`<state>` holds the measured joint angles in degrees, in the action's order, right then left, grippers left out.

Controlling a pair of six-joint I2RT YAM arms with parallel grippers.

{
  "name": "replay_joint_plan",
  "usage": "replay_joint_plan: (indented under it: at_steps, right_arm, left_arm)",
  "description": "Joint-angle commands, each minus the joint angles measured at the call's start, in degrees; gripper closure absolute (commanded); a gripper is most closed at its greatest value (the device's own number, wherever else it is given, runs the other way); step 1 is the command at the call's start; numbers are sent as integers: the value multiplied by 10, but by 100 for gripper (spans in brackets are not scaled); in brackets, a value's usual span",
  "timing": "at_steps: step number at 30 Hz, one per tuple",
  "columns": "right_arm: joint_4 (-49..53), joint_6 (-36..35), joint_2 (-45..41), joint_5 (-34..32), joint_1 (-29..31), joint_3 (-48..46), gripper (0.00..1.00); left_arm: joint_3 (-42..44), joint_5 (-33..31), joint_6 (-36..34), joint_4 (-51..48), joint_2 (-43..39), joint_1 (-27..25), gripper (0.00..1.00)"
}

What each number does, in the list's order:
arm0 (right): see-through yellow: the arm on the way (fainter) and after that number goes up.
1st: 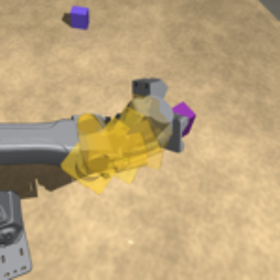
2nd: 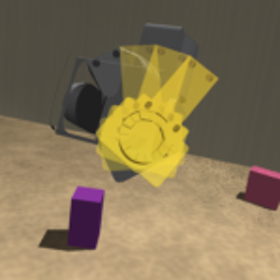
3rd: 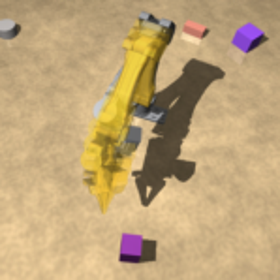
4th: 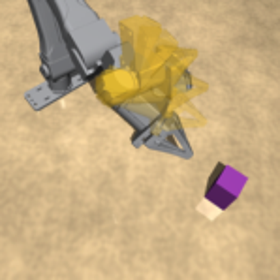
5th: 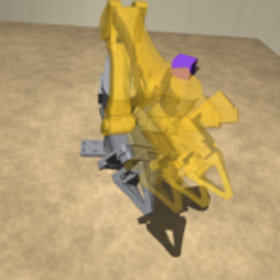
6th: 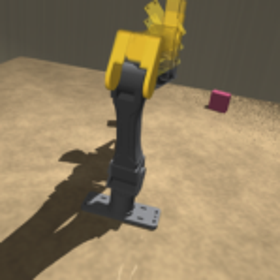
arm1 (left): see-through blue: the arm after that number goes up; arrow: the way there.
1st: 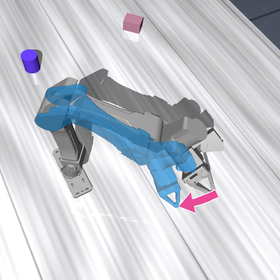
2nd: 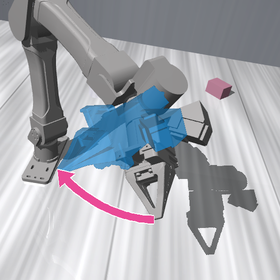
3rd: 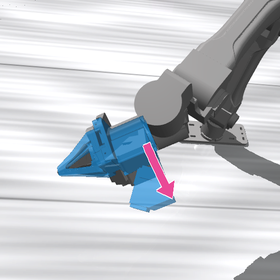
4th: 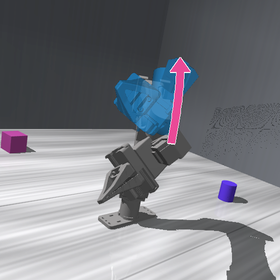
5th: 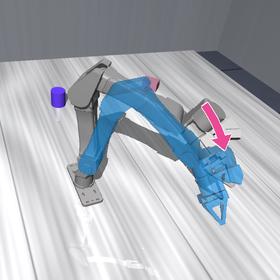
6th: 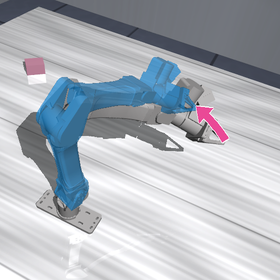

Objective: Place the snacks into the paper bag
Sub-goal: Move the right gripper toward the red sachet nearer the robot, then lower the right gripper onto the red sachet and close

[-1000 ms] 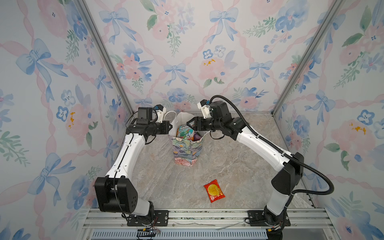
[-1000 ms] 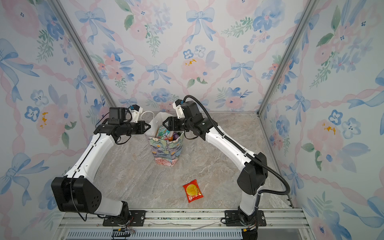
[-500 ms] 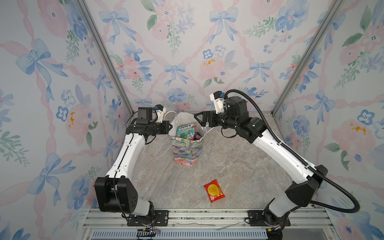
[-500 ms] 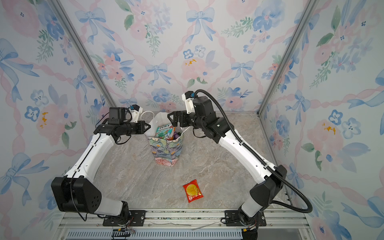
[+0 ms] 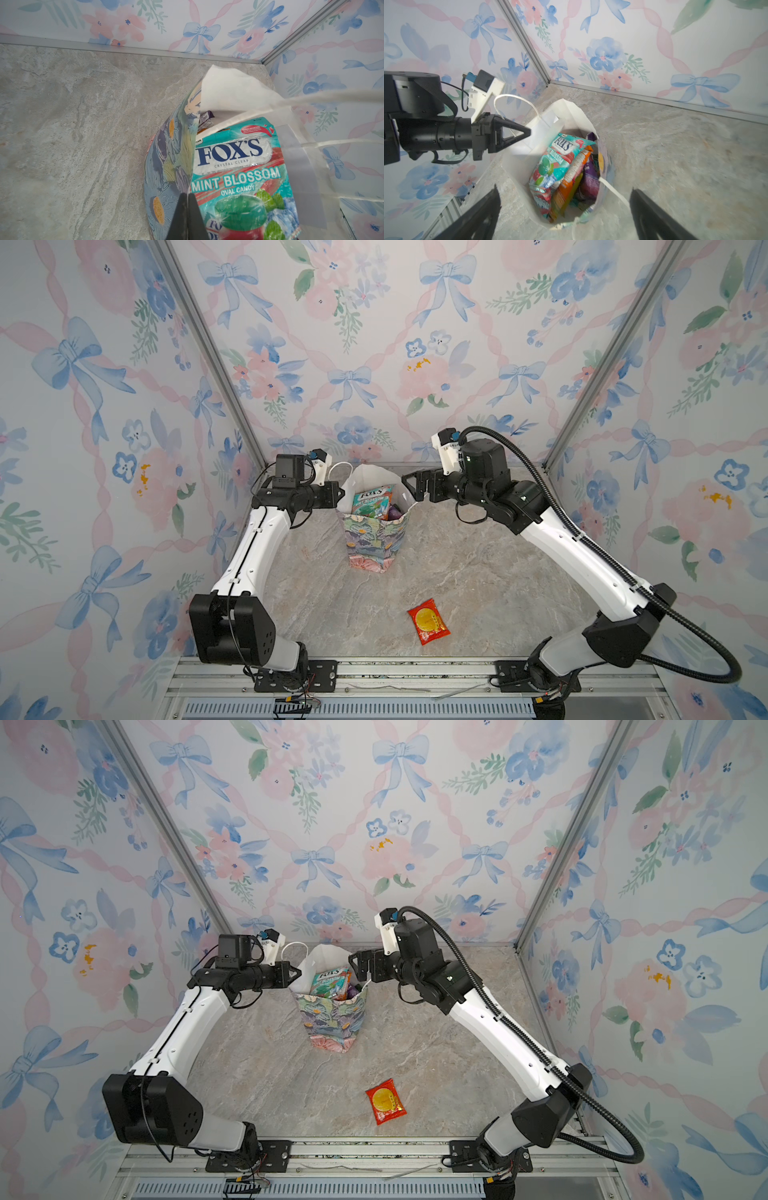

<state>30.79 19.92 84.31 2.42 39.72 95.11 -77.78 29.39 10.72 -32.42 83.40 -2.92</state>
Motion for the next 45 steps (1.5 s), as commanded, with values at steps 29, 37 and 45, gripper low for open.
replay_joint_plan:
  at_steps: [29,37,45]
  right_arm:
    - [32,275,-42,-117,267,-457,4]
    - [30,253,72,-77,281,-404,3]
    - [43,259,110,-89,283,-402,3]
  left_arm:
    - [14,-23,-8,-20,-5,4,100]
    - [15,-21,-9,-21,-4,4,100]
    - [14,-22,-8,-20,-3,4,100]
